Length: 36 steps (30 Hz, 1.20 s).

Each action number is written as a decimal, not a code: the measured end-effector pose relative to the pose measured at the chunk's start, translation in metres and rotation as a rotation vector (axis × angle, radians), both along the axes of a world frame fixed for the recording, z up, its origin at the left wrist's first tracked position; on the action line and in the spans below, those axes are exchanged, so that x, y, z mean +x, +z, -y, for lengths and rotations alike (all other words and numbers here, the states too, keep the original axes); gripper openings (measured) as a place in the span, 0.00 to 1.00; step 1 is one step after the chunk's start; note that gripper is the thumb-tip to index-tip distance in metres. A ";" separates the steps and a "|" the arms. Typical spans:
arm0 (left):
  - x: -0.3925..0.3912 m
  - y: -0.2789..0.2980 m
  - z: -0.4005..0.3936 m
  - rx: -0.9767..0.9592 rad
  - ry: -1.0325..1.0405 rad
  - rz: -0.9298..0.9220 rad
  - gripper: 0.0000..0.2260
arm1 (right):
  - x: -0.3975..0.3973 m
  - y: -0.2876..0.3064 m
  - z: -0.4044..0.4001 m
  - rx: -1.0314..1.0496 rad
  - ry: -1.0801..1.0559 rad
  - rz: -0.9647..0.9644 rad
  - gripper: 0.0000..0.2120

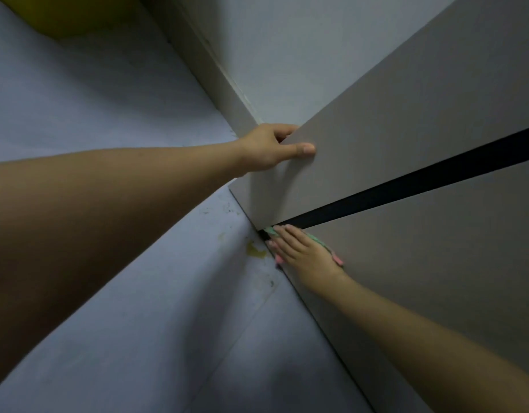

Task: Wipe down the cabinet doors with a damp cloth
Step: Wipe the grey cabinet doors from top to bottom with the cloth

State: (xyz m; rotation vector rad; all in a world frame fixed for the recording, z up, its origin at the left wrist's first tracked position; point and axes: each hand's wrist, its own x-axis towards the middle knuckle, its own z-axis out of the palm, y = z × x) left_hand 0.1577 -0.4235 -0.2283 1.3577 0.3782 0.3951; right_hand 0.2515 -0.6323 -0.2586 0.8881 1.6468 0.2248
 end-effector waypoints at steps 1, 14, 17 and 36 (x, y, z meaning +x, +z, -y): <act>-0.001 0.000 0.000 0.007 0.001 -0.009 0.17 | -0.004 0.009 0.004 -0.063 -0.060 0.034 0.29; -0.005 0.005 0.002 -0.009 -0.009 -0.013 0.14 | 0.001 0.025 0.008 0.117 -0.082 -0.006 0.30; -0.005 0.007 0.003 -0.027 -0.021 -0.013 0.13 | 0.008 0.054 0.018 0.365 -0.024 -0.040 0.31; -0.004 0.009 -0.003 0.032 -0.105 -0.122 0.19 | 0.014 0.077 0.032 0.672 0.035 -0.080 0.32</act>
